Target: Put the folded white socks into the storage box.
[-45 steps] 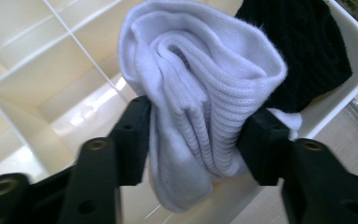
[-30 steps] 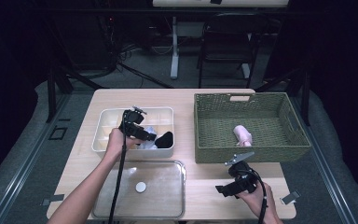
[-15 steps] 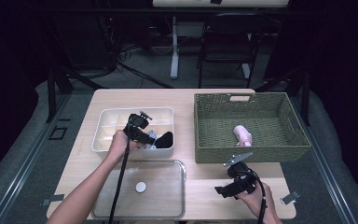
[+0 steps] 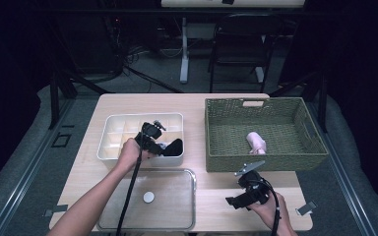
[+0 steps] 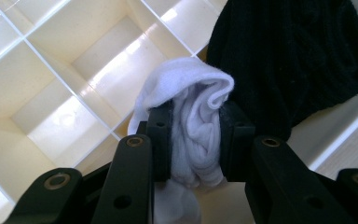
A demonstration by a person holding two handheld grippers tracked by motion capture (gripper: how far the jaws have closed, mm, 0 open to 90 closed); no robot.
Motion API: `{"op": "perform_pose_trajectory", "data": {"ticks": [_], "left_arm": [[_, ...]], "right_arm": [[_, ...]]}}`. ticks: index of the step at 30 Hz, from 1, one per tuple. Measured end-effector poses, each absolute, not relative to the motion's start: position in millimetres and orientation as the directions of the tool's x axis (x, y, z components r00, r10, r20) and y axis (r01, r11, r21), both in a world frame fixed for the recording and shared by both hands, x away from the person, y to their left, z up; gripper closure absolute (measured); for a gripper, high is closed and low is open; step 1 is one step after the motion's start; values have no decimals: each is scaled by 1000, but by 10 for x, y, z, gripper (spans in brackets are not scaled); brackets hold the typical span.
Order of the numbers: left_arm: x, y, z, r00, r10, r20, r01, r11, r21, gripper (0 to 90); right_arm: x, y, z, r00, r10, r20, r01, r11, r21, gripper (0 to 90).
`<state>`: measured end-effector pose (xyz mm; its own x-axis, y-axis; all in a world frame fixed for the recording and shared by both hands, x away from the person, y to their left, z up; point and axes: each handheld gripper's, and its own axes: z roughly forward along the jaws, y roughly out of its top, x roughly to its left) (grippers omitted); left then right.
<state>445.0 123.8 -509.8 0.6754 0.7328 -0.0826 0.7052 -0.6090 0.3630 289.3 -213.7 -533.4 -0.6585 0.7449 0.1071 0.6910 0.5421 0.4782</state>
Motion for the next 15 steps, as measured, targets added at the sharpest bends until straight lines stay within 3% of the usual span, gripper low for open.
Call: {"op": "perform_pose_trajectory", "data": {"ticks": [4, 7, 11, 15], "left_arm": [[4443, 1300, -5036, 666, 734, -132, 715, -577, 395, 622], [4434, 1366, -4938, 653, 741, -155, 723, -549, 420, 450], [4440, 1474, -4776, 654, 741, -154, 710, -531, 462, 391], [4483, 1491, -4843, 644, 748, -164, 725, -527, 444, 378]], "right_arm": [[2895, -2157, -5319, -658, 745, 111, 693, 541, 477, 149], [2897, -2169, -5310, -652, 750, 112, 695, 531, 485, 148], [2908, -2172, -5315, -654, 748, 114, 695, 534, 480, 148], [2908, -2155, -5319, -654, 747, 118, 698, 535, 476, 149]]}}
